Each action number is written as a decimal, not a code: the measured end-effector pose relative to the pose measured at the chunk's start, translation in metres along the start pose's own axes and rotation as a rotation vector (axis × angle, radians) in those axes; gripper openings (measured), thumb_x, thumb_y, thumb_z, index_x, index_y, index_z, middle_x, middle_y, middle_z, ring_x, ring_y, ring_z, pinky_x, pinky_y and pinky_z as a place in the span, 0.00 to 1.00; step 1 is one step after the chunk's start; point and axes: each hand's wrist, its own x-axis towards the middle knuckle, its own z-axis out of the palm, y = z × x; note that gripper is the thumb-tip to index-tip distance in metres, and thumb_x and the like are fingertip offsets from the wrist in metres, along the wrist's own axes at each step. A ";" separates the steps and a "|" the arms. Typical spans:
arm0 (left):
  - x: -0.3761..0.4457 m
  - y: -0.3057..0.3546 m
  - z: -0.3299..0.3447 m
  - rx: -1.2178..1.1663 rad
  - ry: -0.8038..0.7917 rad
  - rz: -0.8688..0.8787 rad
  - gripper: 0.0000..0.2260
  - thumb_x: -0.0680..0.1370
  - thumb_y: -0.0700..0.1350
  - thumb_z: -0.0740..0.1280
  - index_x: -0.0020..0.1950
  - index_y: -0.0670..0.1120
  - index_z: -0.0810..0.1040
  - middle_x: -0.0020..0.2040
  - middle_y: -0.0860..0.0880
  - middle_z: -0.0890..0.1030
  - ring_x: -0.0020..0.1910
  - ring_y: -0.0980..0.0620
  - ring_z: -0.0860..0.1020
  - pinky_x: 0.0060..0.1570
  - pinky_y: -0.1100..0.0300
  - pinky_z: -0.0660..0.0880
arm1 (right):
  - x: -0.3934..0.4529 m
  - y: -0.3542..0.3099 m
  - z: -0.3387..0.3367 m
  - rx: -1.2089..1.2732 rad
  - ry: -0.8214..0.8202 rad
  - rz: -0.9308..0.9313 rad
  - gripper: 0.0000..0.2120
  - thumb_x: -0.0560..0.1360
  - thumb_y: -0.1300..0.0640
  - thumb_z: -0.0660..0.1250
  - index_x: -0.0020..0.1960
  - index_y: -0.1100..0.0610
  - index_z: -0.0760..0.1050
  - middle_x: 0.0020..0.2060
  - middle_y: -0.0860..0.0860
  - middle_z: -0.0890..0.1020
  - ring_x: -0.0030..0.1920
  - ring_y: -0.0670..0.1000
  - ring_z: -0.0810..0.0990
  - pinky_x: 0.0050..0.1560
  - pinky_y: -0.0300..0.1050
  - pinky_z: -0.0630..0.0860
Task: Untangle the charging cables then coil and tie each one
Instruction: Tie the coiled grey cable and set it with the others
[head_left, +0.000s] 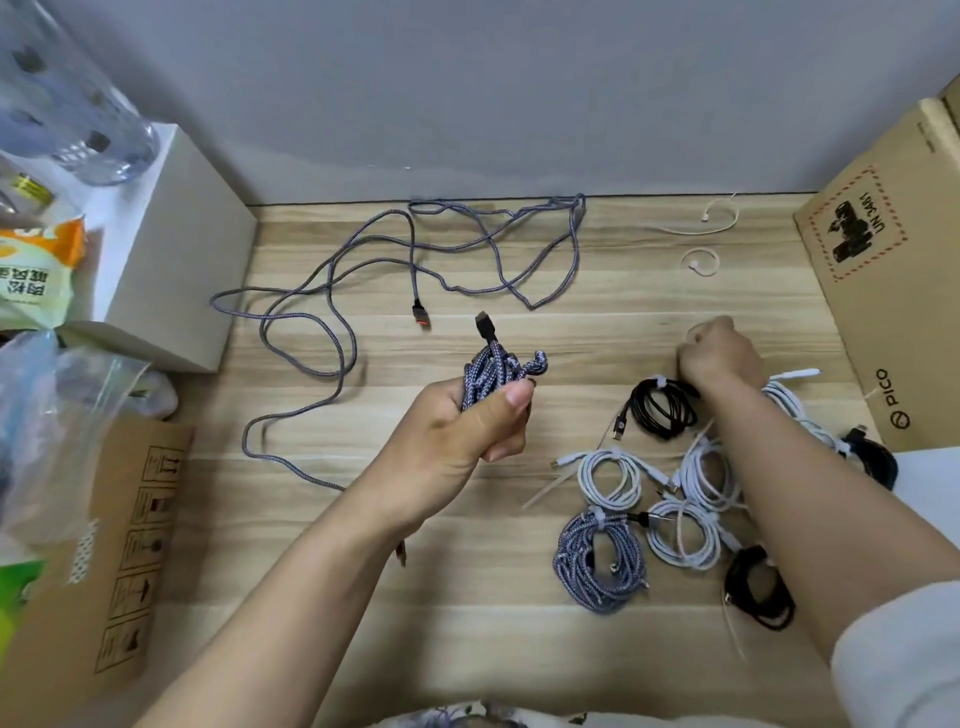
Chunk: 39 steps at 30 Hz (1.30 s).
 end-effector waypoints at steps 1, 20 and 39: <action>0.000 -0.001 0.000 0.012 -0.001 0.004 0.16 0.74 0.51 0.64 0.31 0.49 0.62 0.27 0.55 0.64 0.29 0.56 0.64 0.33 0.72 0.64 | 0.002 0.000 0.001 -0.012 0.005 -0.009 0.12 0.77 0.57 0.60 0.59 0.58 0.73 0.58 0.60 0.78 0.59 0.62 0.76 0.56 0.49 0.71; -0.063 0.000 -0.003 -0.035 0.167 0.041 0.15 0.73 0.50 0.67 0.37 0.40 0.71 0.29 0.47 0.66 0.31 0.53 0.64 0.38 0.57 0.67 | -0.272 -0.019 -0.025 1.261 -0.666 -0.910 0.08 0.78 0.55 0.62 0.43 0.43 0.74 0.28 0.45 0.77 0.26 0.44 0.73 0.30 0.35 0.73; -0.098 0.010 -0.001 0.230 0.300 0.162 0.08 0.77 0.39 0.66 0.38 0.44 0.79 0.28 0.60 0.78 0.28 0.64 0.75 0.29 0.72 0.69 | -0.322 -0.020 -0.018 1.726 -1.291 -0.117 0.22 0.54 0.70 0.79 0.41 0.62 0.71 0.30 0.58 0.78 0.29 0.51 0.80 0.26 0.38 0.78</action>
